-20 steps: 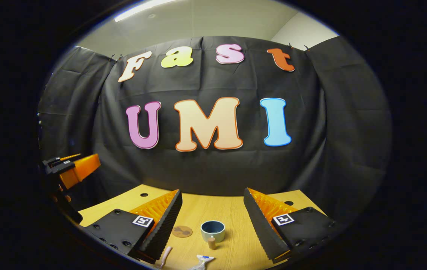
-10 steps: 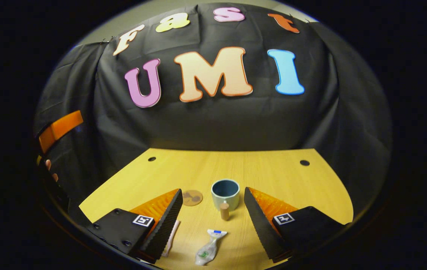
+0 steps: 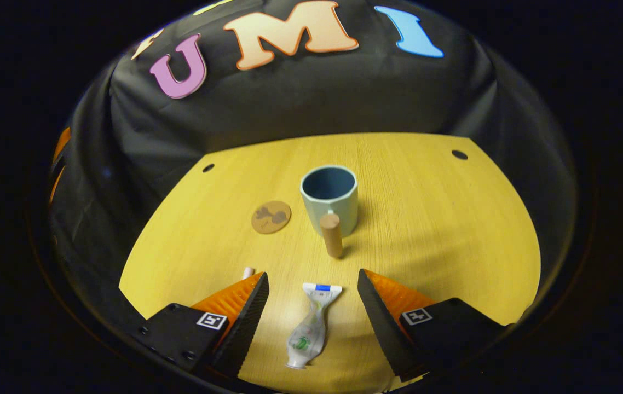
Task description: Put the toothbrush and toothpaste on the desktop into the cup, then pick up the cup and place it on the coaster on the desktop.
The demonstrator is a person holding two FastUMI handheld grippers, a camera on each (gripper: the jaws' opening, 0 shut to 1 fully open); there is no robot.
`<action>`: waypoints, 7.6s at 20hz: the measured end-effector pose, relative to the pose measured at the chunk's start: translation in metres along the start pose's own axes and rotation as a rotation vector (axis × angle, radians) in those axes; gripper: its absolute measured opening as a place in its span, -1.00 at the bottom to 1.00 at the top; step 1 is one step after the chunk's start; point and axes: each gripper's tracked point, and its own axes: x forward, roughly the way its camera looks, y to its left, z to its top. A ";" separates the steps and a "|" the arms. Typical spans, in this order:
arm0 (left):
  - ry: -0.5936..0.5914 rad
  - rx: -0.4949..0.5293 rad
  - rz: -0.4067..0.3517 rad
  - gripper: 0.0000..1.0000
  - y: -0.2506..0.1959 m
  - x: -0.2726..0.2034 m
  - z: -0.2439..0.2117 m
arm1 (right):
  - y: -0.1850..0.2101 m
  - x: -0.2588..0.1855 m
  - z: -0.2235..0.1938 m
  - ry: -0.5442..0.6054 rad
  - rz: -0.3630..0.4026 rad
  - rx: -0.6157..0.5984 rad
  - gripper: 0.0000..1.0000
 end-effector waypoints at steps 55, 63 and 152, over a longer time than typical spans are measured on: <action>1.004 0.006 -0.286 0.90 -0.130 -0.059 -0.306 | -0.044 0.033 -0.084 0.269 0.048 -0.124 -0.70; 1.182 0.097 -0.279 0.90 -0.131 -0.077 -0.345 | -0.044 0.034 -0.084 0.271 0.076 -0.125 -0.70; 0.670 -0.163 -0.507 -1.00 -0.218 0.054 -0.171 | -0.079 -0.004 0.114 -0.384 0.098 0.101 0.96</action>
